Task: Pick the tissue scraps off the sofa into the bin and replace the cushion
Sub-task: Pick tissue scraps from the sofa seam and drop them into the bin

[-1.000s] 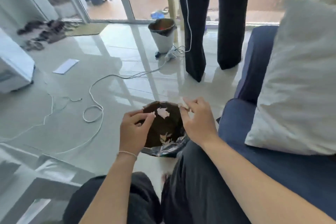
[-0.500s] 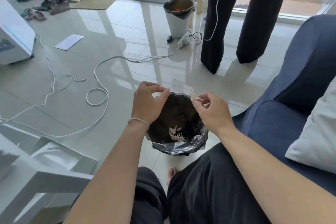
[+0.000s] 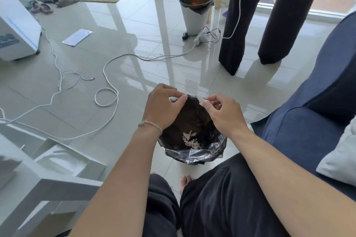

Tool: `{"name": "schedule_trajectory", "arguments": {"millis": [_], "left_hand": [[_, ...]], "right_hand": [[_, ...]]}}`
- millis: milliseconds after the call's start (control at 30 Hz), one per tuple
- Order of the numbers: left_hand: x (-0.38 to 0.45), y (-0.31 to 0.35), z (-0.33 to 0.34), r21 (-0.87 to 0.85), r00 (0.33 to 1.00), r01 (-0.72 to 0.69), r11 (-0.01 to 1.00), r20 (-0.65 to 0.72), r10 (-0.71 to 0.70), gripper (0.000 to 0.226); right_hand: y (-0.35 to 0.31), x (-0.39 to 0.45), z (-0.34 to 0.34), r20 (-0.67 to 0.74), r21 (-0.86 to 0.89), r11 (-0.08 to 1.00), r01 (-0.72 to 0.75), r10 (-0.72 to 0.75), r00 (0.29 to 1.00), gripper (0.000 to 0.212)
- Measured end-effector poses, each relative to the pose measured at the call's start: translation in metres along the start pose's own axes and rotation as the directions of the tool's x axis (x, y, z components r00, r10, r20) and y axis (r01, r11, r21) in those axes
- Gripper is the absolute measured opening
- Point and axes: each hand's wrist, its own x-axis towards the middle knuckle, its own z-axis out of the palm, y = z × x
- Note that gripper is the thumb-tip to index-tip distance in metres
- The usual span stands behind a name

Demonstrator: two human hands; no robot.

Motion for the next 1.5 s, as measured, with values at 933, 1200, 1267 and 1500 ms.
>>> {"name": "schedule_trajectory", "arguments": {"millis": [933,1200,1267,1500], "left_hand": [[-0.003,-0.002,0.013,0.04,0.999,-0.028,0.999,0.031,0.026,0.025],[-0.004,0.0,0.012,0.04,0.997,-0.047,0.998,0.057,0.044,0.029],[-0.004,0.0,0.012,0.032,0.997,-0.038,0.999,0.064,0.036,0.023],[-0.003,-0.001,0.012,0.05,0.996,-0.038,0.998,0.086,0.034,0.018]], "right_hand": [[-0.002,0.002,-0.004,-0.005,0.035,0.999,-0.039,0.039,0.999,0.021],[0.0,0.002,-0.004,0.0,0.032,0.999,-0.039,0.039,0.999,0.021],[0.001,0.003,-0.004,0.006,0.027,0.999,-0.038,0.037,0.999,0.02],[0.0,0.002,-0.003,0.019,0.005,1.0,-0.026,0.026,0.999,0.018]]}}
